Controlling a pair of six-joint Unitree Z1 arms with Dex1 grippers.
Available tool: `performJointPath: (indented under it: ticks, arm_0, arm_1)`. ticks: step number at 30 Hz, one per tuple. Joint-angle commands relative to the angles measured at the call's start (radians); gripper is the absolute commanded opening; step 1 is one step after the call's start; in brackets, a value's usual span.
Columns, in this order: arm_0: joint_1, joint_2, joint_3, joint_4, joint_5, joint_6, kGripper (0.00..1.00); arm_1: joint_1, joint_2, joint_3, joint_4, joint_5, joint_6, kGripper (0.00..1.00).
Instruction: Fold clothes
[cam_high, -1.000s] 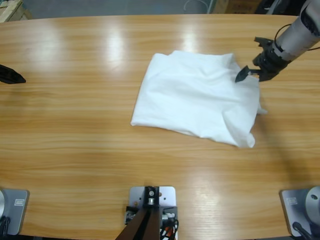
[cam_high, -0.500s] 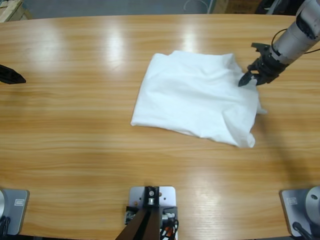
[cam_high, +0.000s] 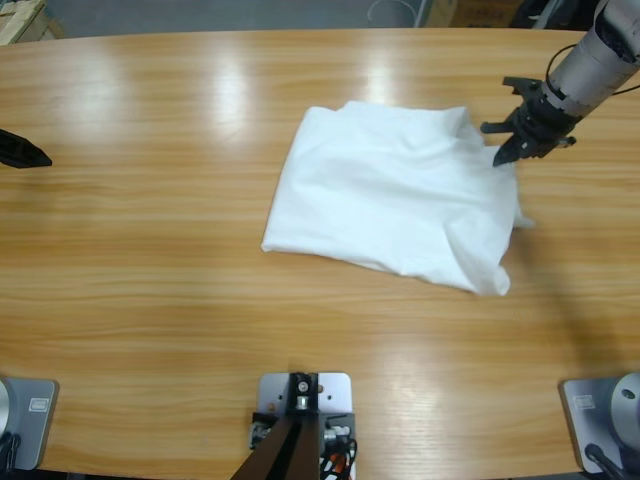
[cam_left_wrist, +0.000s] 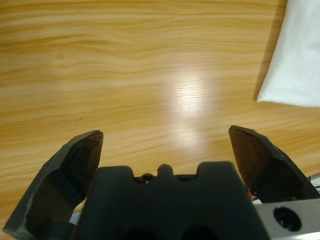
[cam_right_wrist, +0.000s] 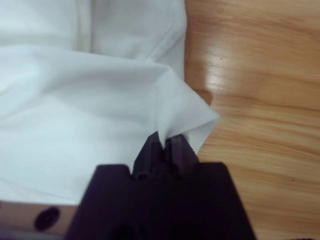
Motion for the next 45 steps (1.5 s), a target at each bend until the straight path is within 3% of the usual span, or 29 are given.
performJointPath:
  ticks: [1, 10, 21, 32, 45]
  arm_0:
    - [0.005, 0.046, 0.031, -0.004, -0.003, 0.015, 0.987]
    - [0.005, 0.049, 0.032, -0.003, -0.003, 0.015, 0.987]
    - [0.006, 0.055, 0.032, -0.005, -0.002, 0.015, 0.987]
    - [0.006, 0.064, 0.032, -0.005, -0.001, 0.015, 0.987]
    - [0.007, 0.073, 0.031, -0.005, 0.005, 0.015, 0.987]
  arm_1:
    - [-0.046, 0.006, -0.106, 0.078, 0.006, -0.043, 0.000]
    - [-0.057, 0.044, -0.437, 0.289, -0.014, -0.081, 0.000]
    - [-0.015, 0.077, -0.636, 0.348, -0.009, -0.125, 0.000]
    - [0.052, 0.269, -1.066, 0.546, -0.018, -0.163, 0.000]
    - [-0.039, 0.416, -1.059, 0.597, -0.073, -0.126, 0.000]
